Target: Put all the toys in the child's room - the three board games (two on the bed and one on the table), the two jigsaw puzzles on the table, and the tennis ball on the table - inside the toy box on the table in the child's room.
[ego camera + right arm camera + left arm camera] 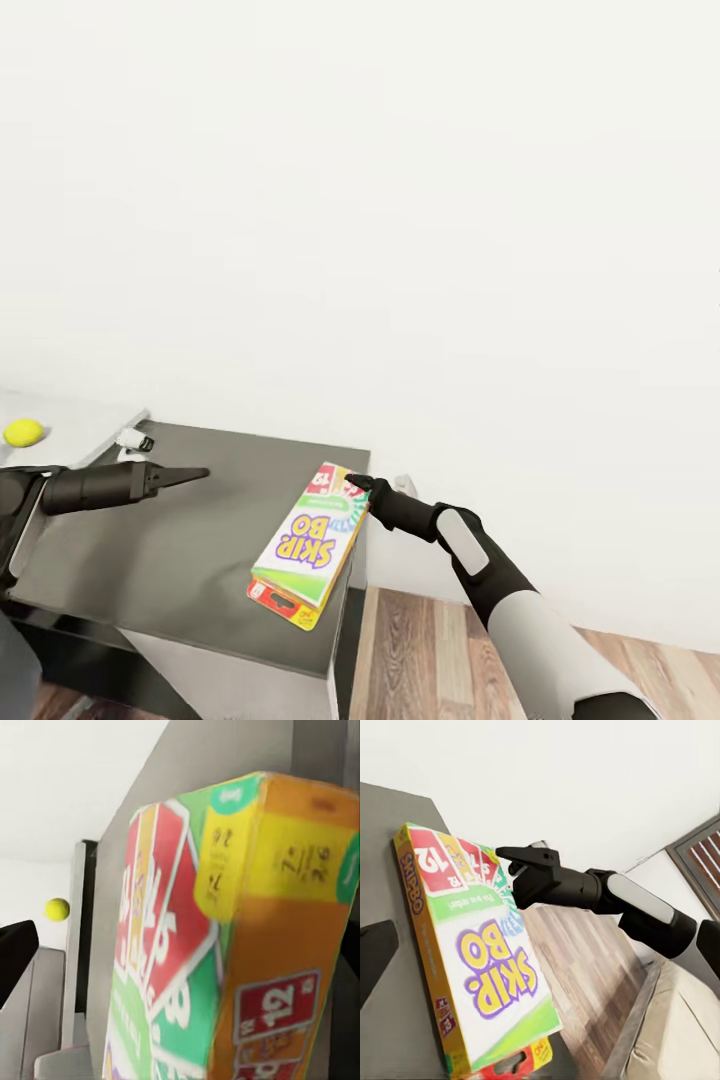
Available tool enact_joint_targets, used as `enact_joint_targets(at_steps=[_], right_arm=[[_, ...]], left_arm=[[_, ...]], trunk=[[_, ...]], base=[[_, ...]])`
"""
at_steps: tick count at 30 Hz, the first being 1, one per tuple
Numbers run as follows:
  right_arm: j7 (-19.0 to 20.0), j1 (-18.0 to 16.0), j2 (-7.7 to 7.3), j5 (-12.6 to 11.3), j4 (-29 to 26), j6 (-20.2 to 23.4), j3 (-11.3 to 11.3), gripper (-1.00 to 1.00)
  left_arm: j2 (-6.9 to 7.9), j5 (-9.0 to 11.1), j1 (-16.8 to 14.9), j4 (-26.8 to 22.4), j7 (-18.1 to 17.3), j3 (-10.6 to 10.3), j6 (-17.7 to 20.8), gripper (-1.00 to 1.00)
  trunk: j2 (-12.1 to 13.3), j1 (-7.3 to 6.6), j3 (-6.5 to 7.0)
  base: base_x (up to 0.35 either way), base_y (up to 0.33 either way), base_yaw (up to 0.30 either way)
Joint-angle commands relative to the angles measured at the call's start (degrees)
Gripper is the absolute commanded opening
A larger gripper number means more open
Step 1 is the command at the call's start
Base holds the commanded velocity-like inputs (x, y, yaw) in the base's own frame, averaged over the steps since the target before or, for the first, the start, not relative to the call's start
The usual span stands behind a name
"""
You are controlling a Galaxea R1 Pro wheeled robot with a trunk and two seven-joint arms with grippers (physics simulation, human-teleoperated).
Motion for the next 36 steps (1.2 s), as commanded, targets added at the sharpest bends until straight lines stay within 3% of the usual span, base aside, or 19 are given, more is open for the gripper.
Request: enact_joint_targets(at_steps=[1,36], right_arm=[[0.02,0.01,0.23,-0.53,-0.04,0.27,0.09,1.0],[0.27,0.01,0.15,-0.61,-0.09,0.27,0.06,1.0]], left_arm=[[0.0,-0.04,-0.05,0.02,-0.24,-0.03,0.59,1.0],[0.0,-0.04,-0.05,0.02,-0.24,-0.03,0.58,1.0]], trunk=[[-0.02,0.0,-0.09],[-0.02,0.0,-0.23]], base=[[0.0,0.0,0.264],[0.0,0.0,0.04]])
